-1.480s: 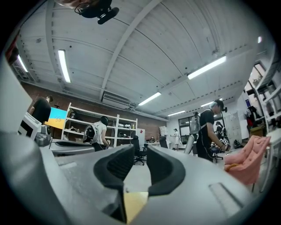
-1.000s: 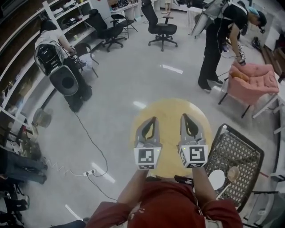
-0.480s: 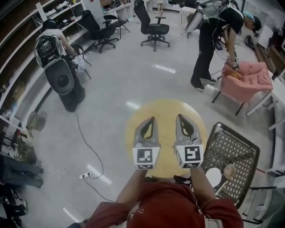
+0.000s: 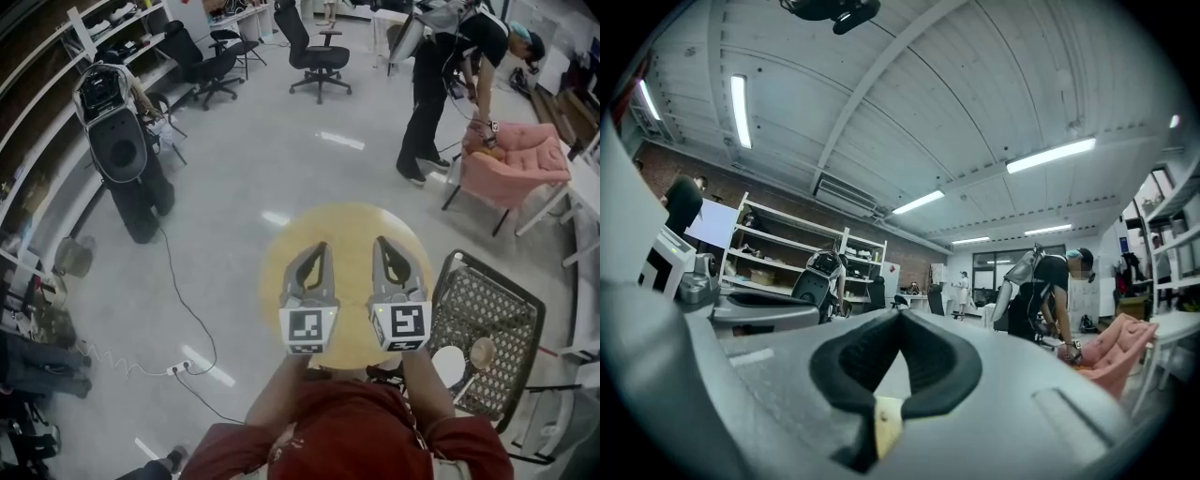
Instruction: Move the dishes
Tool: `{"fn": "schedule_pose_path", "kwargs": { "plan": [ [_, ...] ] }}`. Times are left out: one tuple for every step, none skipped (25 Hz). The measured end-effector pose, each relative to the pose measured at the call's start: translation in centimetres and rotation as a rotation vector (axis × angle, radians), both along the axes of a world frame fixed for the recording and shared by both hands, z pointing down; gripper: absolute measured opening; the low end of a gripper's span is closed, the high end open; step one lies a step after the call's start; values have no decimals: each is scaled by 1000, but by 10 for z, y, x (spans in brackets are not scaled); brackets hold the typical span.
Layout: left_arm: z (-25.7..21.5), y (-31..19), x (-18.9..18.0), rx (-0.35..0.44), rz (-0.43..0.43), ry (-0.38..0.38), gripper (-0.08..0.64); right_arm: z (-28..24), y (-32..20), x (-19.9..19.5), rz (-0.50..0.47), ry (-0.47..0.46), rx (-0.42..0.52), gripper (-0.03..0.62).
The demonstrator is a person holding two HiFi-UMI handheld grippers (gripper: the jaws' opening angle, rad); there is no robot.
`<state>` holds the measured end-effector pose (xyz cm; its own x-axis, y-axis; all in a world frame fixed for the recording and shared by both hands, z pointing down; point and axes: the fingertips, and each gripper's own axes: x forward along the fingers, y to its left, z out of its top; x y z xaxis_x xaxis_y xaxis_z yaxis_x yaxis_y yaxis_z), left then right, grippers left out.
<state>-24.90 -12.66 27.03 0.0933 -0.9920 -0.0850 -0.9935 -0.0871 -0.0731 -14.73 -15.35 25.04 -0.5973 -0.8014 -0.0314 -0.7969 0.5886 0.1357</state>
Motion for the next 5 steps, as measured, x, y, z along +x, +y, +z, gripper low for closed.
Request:
{"fn": "schedule_pose_path", "kwargs": {
  "plan": [
    [0,0,0,2,1,0,8,0,1,0,3,-1,4,2],
    [0,1,-1,4,1,1,8,-1,1,0,6,-3,8,2],
    [0,1,-1,5,2,2,8,-1,2,-1,8,-4,11,2],
    [-1,2,-2,6,3,3,8,-2,3,-1,10,-6,13,2],
    [-1,3,-2,7,4,3,8,-2,3,-1,12,-7,15,2]
  ]
}}
